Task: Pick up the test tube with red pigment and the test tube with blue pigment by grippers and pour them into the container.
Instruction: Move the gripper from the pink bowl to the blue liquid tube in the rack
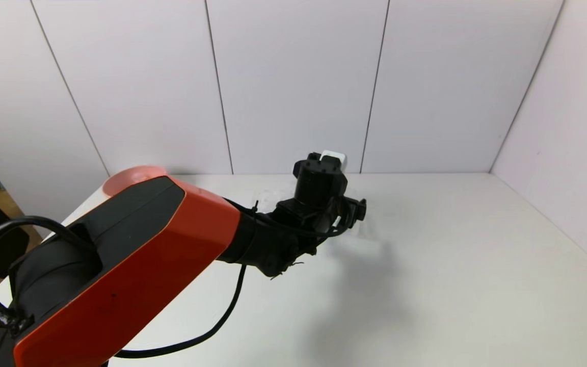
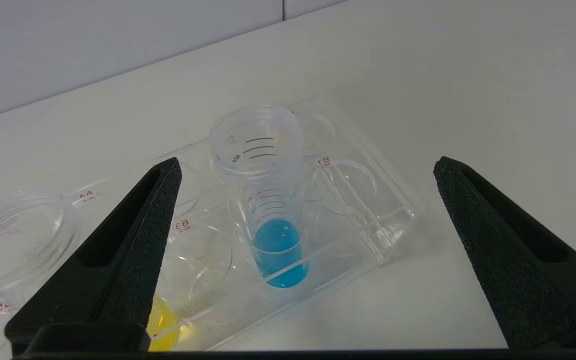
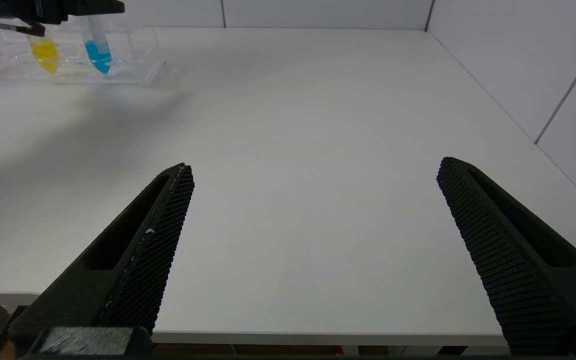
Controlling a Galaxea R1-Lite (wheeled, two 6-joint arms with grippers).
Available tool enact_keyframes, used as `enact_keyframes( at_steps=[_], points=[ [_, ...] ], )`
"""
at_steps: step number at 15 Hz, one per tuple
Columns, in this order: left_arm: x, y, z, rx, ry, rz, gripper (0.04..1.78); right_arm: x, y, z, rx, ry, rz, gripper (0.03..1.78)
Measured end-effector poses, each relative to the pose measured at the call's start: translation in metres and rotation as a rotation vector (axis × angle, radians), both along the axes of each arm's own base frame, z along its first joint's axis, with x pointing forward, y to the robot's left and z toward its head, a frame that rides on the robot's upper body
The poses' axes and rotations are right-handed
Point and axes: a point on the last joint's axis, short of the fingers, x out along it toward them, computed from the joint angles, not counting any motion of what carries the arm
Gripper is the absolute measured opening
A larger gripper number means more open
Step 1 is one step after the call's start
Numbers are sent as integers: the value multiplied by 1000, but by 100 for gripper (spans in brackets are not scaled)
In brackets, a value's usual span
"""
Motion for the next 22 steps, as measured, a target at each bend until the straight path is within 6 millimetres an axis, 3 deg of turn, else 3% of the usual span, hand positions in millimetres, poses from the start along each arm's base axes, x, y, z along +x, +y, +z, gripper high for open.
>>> enact_keyframes(
  at_steps=[16,19,22],
  points=[
    [15,-3,-10,5,-3,28,172,0,0,0,0,0,0,177],
    [16,-3,-9,2,-7,29,145,0,0,0,0,0,0,177],
    [15,-3,-9,2,-8,29,98,0,0,0,0,0,0,177]
  ],
)
